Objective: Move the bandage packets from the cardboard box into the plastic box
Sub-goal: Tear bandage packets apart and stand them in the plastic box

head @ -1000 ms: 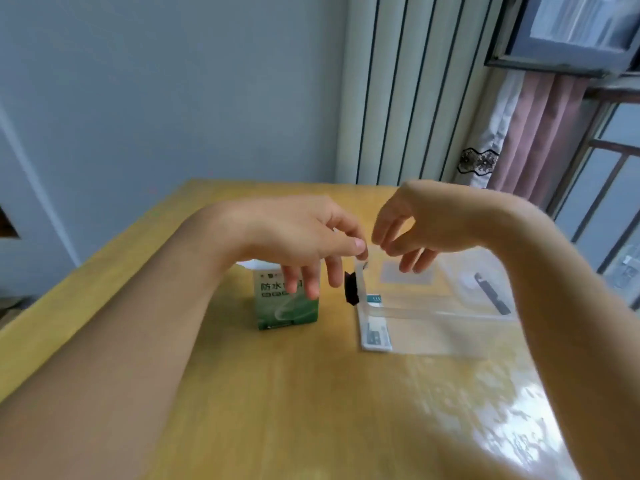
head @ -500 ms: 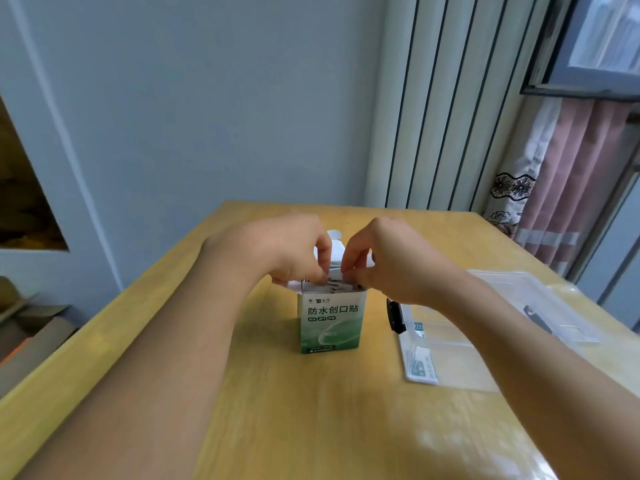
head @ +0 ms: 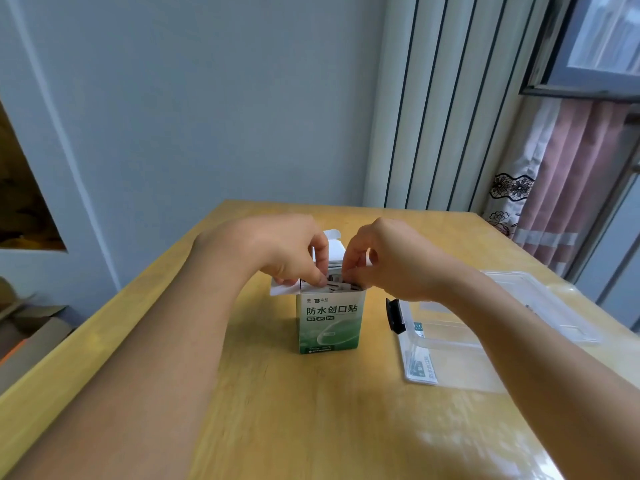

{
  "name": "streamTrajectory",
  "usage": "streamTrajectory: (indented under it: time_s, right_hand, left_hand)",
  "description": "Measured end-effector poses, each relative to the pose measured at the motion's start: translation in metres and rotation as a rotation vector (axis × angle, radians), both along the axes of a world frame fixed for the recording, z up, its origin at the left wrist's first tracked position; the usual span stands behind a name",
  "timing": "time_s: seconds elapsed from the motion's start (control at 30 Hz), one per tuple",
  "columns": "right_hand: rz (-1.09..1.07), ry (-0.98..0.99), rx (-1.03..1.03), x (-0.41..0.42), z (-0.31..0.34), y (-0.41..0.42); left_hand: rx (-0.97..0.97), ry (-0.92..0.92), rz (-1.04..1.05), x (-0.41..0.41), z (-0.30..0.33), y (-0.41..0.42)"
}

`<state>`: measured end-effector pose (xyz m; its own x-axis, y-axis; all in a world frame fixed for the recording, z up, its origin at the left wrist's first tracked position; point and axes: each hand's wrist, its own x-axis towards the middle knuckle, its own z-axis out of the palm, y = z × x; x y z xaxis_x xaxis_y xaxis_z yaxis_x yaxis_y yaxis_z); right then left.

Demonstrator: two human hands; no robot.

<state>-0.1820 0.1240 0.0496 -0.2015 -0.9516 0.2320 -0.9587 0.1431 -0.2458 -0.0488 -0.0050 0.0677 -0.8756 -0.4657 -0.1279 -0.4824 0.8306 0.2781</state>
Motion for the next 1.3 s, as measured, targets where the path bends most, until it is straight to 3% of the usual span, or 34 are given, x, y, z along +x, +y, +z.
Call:
streamTrajectory:
  time_s: [0.13,0.4,0.6,0.8,0.93,1.03,1.1,1.2,1.3]
  right_hand:
    - [0.016,0.017,-0.092,-0.002,0.006,0.003]
    - [0.011,-0.02,-0.086,0.0,-0.001,0.0]
    - [-0.03,0.018,-0.217,-0.003,0.005,0.002]
    - [-0.005,-0.009,-0.274,-0.007,0.007,0.004]
    - [0.002,-0.141,-0.374,-0.01,0.007,0.005]
    - [-0.037,-0.4,-0.519,-0.014,0.009,0.006]
    - [-0.048,-0.625,-0.584,-0.014,0.011,0.005]
    - [-0.087,-0.759,-0.649,-0.018,0.013,0.004]
    - [-0.108,-0.767,-0.674,-0.026,0.019,0.009]
  left_hand:
    - [-0.002,-0.011,-0.013,0.0,0.001,0.001]
    - [-0.036,-0.027,-0.017,-0.001,0.003,0.004]
    - [-0.115,0.033,-0.029,0.001,0.005,0.005]
    - [-0.049,0.15,-0.028,0.0,0.005,0.003]
    - [0.084,0.372,-0.028,0.003,0.007,0.0]
    - [0.26,0.593,-0.031,-0.003,0.003,0.001]
    - [0.528,0.697,-0.025,-0.007,0.001,0.008]
    - [1.028,0.633,-0.038,-0.01,-0.001,0.024]
    - [1.216,0.645,-0.002,-0.018,-0.002,0.038]
